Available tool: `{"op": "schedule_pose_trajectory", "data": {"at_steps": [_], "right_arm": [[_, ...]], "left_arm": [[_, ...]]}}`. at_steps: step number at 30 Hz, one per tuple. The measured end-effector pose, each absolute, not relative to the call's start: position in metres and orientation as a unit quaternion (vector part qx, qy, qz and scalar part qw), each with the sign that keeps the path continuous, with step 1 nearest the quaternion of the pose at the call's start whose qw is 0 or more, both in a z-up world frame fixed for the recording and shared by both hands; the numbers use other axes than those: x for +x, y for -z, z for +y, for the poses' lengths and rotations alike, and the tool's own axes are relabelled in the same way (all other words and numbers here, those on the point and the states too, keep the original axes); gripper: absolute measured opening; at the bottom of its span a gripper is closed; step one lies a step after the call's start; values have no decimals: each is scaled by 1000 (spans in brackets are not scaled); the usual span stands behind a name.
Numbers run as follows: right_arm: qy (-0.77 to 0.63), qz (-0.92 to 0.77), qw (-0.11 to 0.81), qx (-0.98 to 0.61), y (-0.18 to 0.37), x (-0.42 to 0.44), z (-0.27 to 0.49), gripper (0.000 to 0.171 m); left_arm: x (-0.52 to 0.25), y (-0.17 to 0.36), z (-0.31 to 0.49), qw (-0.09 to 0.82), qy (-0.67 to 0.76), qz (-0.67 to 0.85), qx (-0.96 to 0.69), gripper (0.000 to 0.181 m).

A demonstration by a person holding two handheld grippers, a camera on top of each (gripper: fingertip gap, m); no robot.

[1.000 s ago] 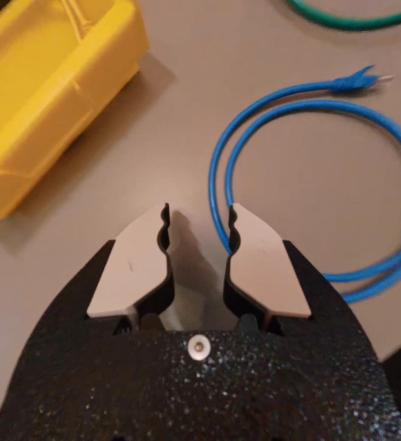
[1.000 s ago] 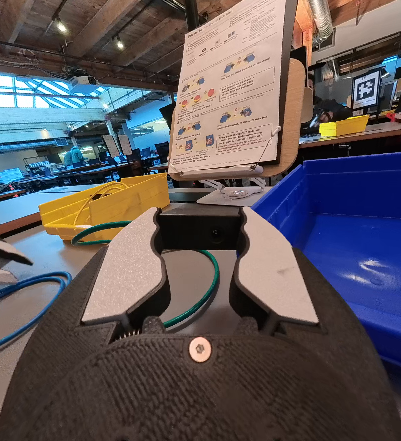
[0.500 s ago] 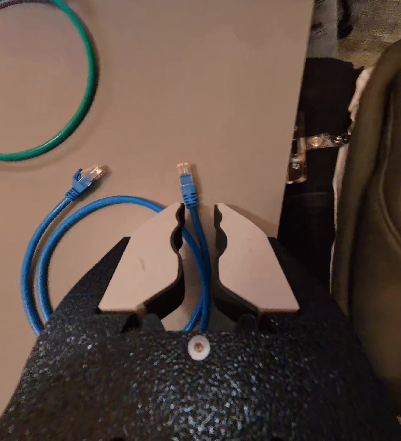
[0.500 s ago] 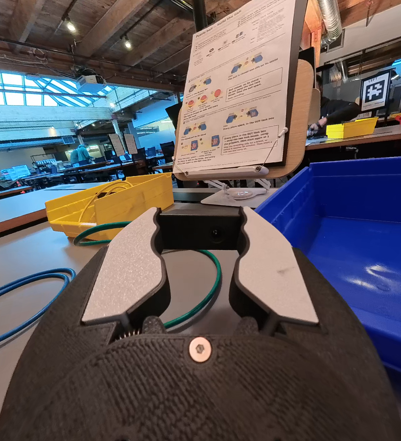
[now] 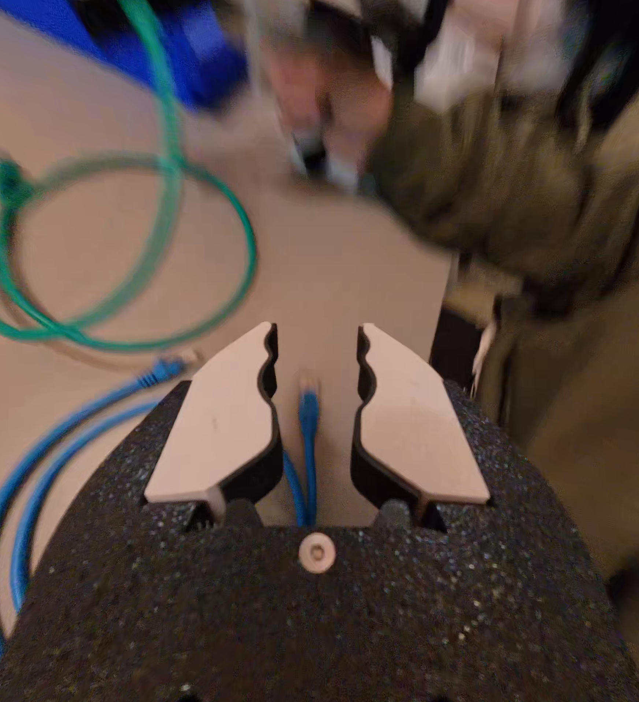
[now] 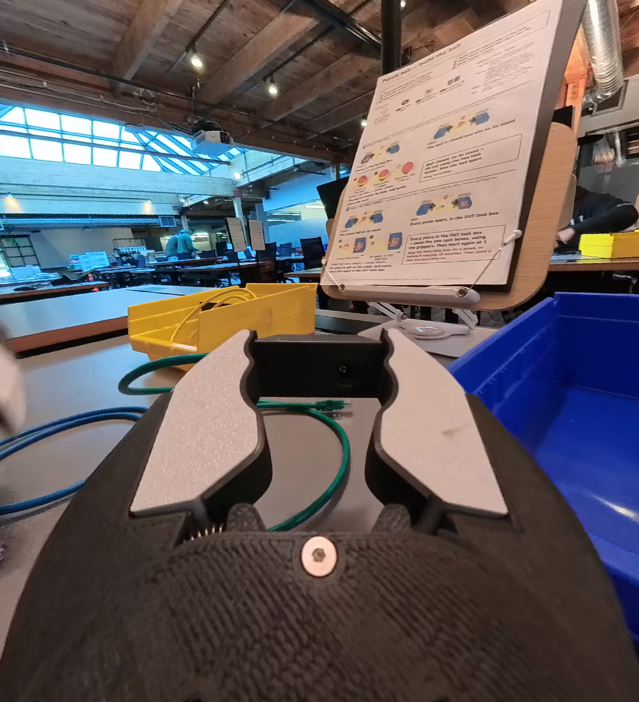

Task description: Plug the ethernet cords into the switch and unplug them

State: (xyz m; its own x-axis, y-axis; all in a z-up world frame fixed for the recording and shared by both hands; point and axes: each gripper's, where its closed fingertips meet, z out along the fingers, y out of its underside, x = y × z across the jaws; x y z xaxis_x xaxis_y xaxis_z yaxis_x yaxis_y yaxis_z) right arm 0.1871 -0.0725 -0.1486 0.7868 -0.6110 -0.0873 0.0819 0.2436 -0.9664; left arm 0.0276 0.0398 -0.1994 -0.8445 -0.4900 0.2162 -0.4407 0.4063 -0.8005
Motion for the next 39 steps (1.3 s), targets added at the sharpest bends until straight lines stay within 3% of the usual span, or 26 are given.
{"op": "schedule_pose_trajectory", "data": {"at_steps": [1,5,7,10,12,13,14,15,16,17,23,30,39], "right_arm": [[225,227,757,-571,148,185,-70,61],[209,198,764,-577,147,176,-57,62],[203,176,764,-586,147,168,-49,62],[202,148,761,-598,148,159,-38,61],[203,128,761,-603,148,154,-33,61],[203,121,761,-605,148,152,-31,61],[200,116,759,-608,149,150,-30,61],[198,114,758,-611,150,150,-29,61],[199,115,757,-612,150,150,-28,61],[199,118,757,-611,150,151,-29,61],[219,107,730,-638,157,152,-21,62],[240,119,703,-659,163,157,-16,67],[268,154,671,-674,170,164,-11,63]], "left_arm": [[48,174,38,35,515,798,-312,39],[134,126,45,-21,609,682,-406,46],[163,148,36,-117,576,682,-435,63],[169,173,10,-291,551,643,-445,71],[159,194,-3,-345,518,650,-436,71],[155,201,-8,-362,511,651,-430,81],[150,198,-13,-393,524,631,-415,79],[145,184,-17,-440,553,593,-385,53],[144,174,-18,-473,571,558,-373,43],[145,173,-18,-480,578,543,-375,34],[153,163,-11,-434,575,558,-412,28],[155,159,-13,-407,554,583,-434,28],[162,158,-7,-333,570,614,-434,34]]}}
